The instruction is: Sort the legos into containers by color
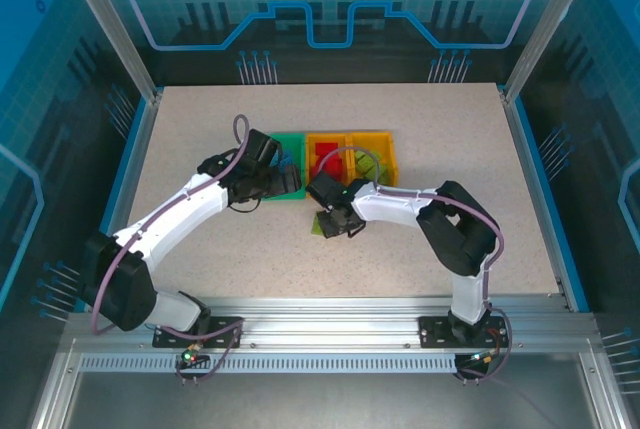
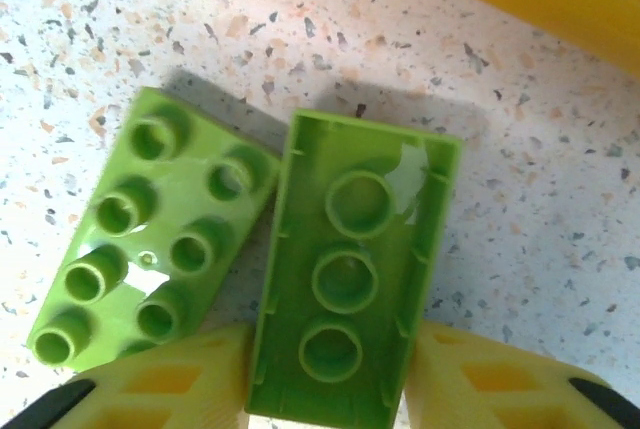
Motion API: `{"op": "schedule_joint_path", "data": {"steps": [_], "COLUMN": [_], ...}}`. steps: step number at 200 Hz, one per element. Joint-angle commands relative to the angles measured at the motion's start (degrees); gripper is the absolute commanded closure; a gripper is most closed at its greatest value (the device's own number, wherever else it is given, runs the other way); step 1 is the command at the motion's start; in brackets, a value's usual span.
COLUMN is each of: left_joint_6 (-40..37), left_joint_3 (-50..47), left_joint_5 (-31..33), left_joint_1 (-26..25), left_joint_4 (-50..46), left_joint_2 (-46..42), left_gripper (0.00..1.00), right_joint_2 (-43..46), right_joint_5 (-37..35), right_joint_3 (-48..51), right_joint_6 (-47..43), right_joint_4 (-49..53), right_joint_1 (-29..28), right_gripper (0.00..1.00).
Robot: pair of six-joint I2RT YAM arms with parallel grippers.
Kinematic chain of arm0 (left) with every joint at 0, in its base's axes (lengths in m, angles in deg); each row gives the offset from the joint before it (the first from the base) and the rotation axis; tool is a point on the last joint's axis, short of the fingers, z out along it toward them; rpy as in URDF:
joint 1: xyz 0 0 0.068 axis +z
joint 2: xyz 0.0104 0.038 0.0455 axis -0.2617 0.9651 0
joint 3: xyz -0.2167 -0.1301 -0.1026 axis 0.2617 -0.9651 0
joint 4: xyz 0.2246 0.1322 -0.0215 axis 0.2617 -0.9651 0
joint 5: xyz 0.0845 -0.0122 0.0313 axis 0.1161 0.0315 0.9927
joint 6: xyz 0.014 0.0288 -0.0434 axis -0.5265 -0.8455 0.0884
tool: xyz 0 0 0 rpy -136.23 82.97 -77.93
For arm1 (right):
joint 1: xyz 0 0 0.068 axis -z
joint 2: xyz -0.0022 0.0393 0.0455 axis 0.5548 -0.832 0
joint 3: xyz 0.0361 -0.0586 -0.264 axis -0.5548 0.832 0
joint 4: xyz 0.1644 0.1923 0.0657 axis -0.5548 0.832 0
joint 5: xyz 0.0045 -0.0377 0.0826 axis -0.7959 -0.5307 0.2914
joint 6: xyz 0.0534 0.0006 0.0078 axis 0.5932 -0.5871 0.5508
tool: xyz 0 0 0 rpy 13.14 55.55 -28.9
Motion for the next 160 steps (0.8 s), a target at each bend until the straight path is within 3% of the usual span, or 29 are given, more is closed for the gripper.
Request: {"op": "schedule_joint_path", "data": {"steps": [1, 36, 90, 126, 160], "left_joint_6": [1.07, 1.09, 1.98, 2.57, 4.31], "left_joint_3": [-0.96, -2.47, -5.55, -6.85, -6.64], "left_joint_5": [0.28, 0.30, -0.70, -0.16, -0.08], "left_joint_1": [0.57, 0.53, -0.22, -4.11, -9.23], "left_joint_4": [0.20, -0.02, -0.08, 0.11, 0.80], "left_joint_2": [-1.75, -2.09, -2.11, -1.44, 2.06], "left_gripper": [0.01, 0.01, 0.01, 0.01, 0.01], "right_joint_2": [-1.86, 2.47, 16.24, 20.69, 15.82], "right_joint_5": [-1.92, -2.11, -5.32, -3.38, -0.83], "right_joint_3": [0.14, 3.86, 6.37, 3.04, -2.99], "right_joint_6": [-0.73, 1.70, 2.67, 0.70, -2.11], "right_joint_4": [1.23, 1.74, 5.69, 8.38, 10.35], "right_joint_1": [1.24, 1.07, 1.81, 9.96, 18.15], "right_gripper": [0.62, 0.66, 0.66, 0.66, 0.67]}}
